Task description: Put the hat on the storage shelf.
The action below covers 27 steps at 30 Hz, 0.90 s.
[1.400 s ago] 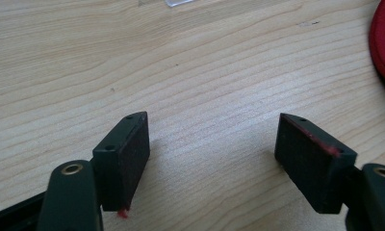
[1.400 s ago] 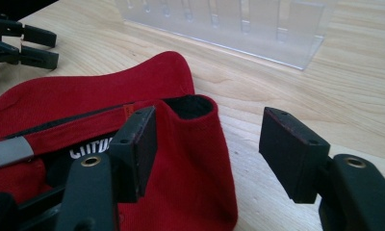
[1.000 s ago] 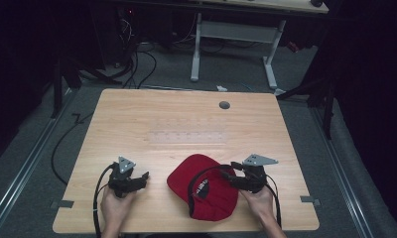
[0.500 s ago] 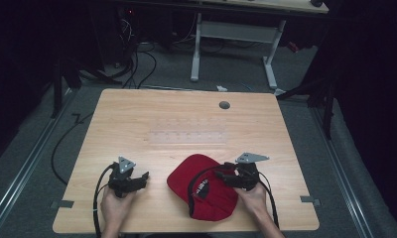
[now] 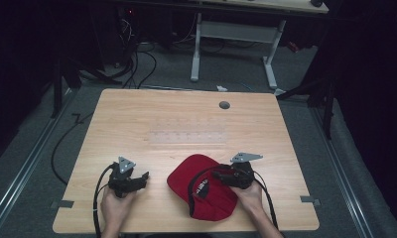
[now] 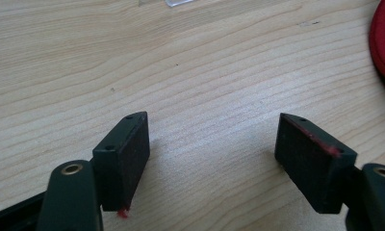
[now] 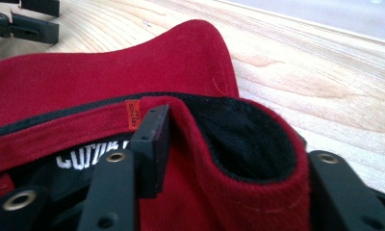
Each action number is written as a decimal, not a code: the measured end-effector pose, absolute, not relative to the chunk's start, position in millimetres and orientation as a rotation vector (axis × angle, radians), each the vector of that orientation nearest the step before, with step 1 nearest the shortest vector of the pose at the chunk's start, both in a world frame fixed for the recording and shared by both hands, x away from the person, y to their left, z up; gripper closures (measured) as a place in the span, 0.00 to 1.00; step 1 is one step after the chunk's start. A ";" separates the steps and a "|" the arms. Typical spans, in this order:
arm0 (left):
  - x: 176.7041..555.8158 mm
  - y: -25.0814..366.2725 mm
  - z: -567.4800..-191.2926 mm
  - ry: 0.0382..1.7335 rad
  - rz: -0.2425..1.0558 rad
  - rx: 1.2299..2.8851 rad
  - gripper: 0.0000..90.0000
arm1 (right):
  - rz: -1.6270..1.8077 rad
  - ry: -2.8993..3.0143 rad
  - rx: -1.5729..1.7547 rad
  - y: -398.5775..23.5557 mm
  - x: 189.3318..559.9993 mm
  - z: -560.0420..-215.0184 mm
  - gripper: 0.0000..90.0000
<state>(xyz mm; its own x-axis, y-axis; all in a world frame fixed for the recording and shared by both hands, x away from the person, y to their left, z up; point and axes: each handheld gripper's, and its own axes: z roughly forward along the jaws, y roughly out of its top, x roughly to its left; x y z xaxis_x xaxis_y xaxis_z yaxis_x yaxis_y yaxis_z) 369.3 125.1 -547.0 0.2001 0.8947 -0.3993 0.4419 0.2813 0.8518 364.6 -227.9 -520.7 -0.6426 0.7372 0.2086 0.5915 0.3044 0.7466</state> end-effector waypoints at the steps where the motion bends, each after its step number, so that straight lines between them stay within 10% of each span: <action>1: 369.2 125.1 -547.0 1.420 0.505 1.336 0.31 | 1.265 2.403 1.235 -229.8 365.5 -521.4 0.63; 12: 369.1 125.1 -547.1 1.420 0.505 1.337 0.31 | 1.317 2.465 1.177 -233.7 364.2 -520.9 0.87; 27: 368.1 125.7 -547.1 1.416 0.502 1.341 0.31 | 1.361 2.494 1.168 -236.4 365.0 -522.1 0.91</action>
<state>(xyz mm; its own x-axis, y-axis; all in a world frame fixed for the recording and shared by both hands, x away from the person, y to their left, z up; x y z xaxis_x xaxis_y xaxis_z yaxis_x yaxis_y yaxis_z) 368.1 125.7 -547.1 0.2050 0.8941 -0.3981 0.4438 0.2776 0.8520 365.0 -236.4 -522.1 -0.7087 0.6476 0.2797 0.5857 0.3191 0.7451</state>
